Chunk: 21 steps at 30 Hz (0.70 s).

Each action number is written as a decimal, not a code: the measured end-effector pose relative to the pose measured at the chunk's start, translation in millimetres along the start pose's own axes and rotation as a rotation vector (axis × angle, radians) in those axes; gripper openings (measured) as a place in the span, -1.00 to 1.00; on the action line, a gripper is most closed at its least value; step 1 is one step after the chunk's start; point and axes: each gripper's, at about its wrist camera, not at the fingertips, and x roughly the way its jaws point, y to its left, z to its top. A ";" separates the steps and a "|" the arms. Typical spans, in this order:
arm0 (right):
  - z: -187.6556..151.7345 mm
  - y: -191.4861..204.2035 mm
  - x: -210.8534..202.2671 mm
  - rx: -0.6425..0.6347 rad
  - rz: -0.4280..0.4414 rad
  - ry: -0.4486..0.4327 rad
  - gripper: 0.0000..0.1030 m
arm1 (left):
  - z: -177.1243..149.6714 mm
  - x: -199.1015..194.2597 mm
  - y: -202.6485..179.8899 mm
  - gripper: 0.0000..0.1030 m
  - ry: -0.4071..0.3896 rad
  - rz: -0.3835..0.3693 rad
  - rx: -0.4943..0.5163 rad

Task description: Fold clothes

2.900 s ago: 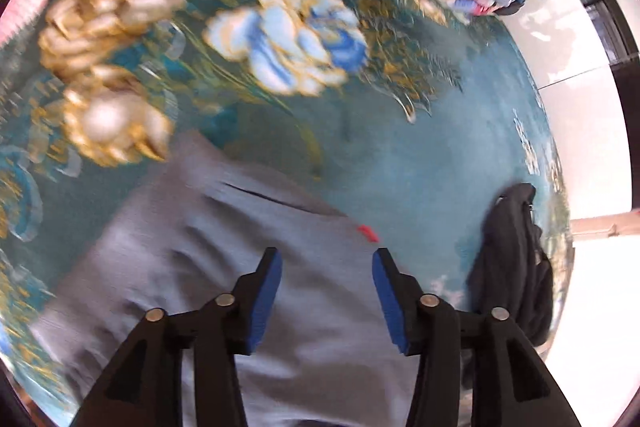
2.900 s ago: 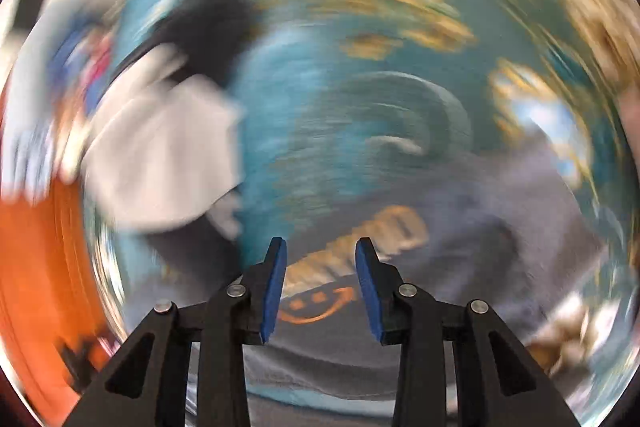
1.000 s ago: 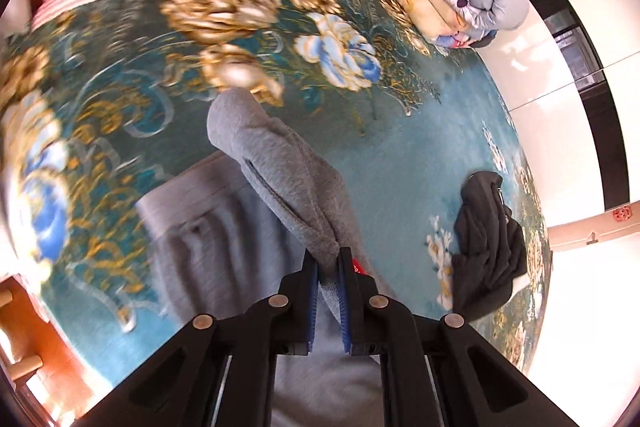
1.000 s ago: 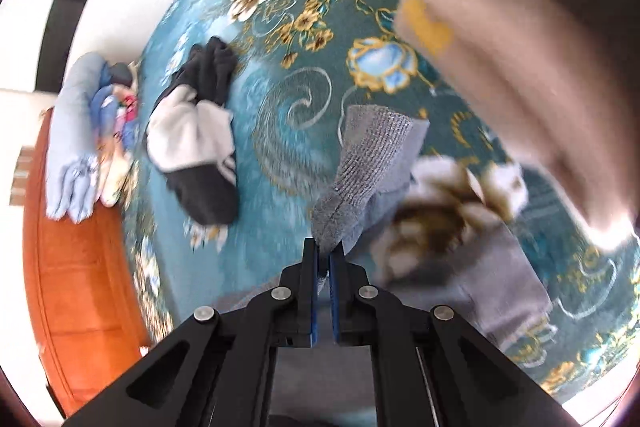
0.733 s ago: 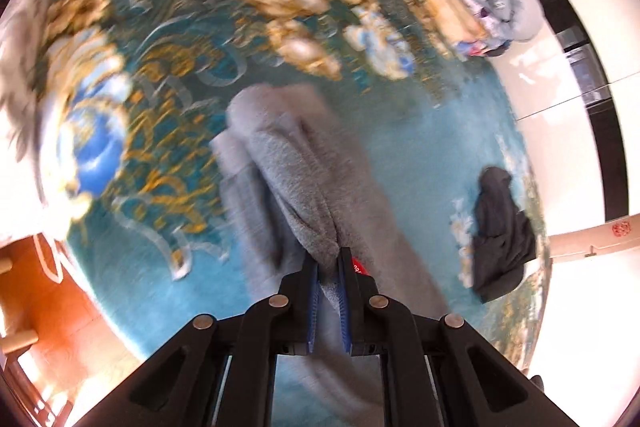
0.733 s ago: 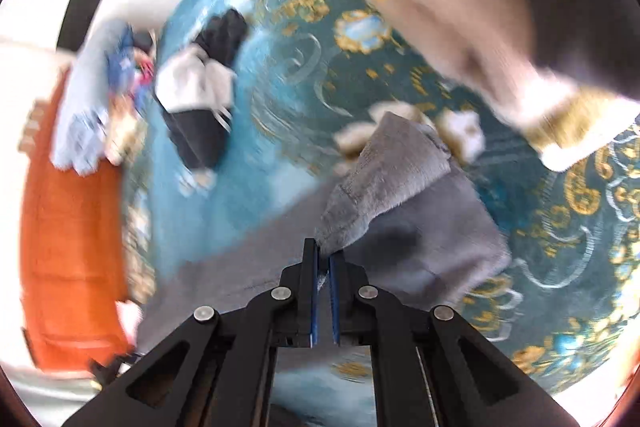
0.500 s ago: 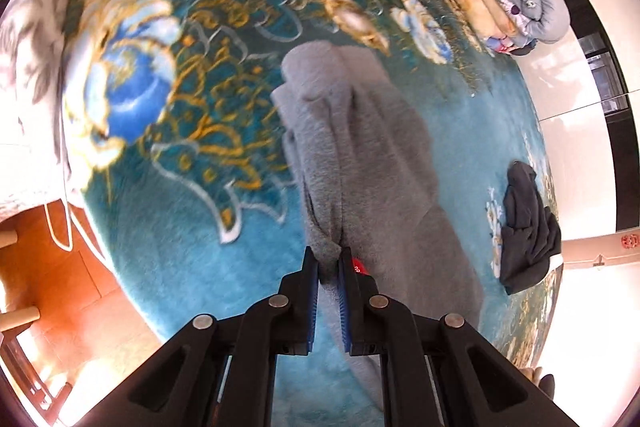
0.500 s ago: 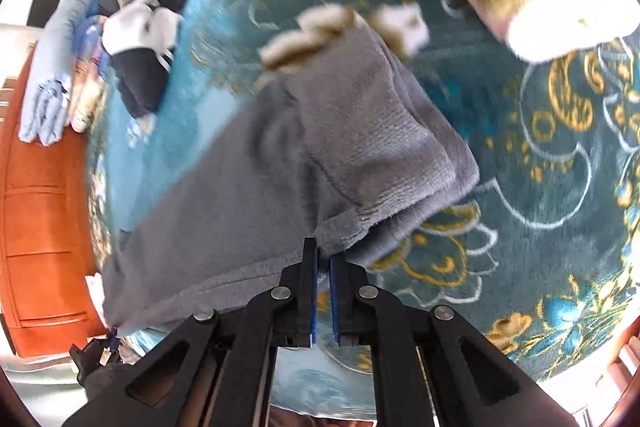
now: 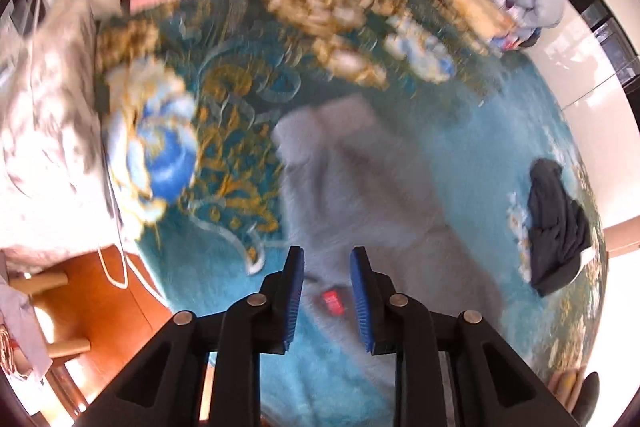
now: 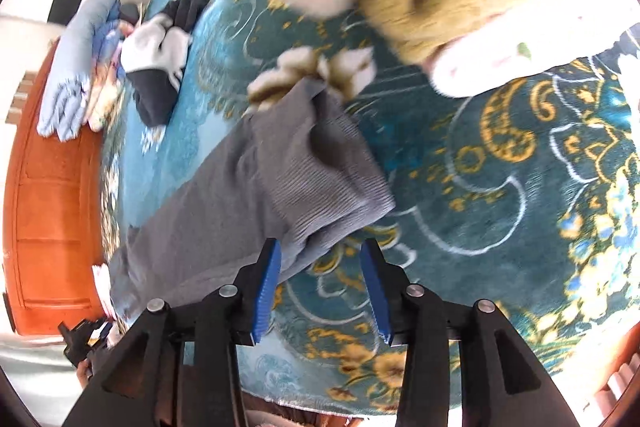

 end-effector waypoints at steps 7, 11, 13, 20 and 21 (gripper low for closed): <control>1.4 -20.9 27.0 0.189 0.159 -0.017 0.18 | -62.7 1.3 -124.6 0.02 0.085 -0.217 0.122; 5.7 -11.4 28.0 0.155 0.133 -0.094 0.18 | -123.3 36.6 -185.5 0.02 0.205 -0.242 0.201; 5.6 -2.5 27.8 0.078 0.102 -0.109 0.18 | -163.0 58.3 -207.8 0.02 0.267 -0.226 0.256; -2.4 11.6 38.4 -0.071 0.012 -0.146 0.18 | -255.9 100.6 -249.9 0.02 0.462 -0.128 0.425; -3.9 13.1 40.2 -0.089 0.000 -0.150 0.18 | -266.1 104.6 -256.6 0.02 0.472 -0.086 0.471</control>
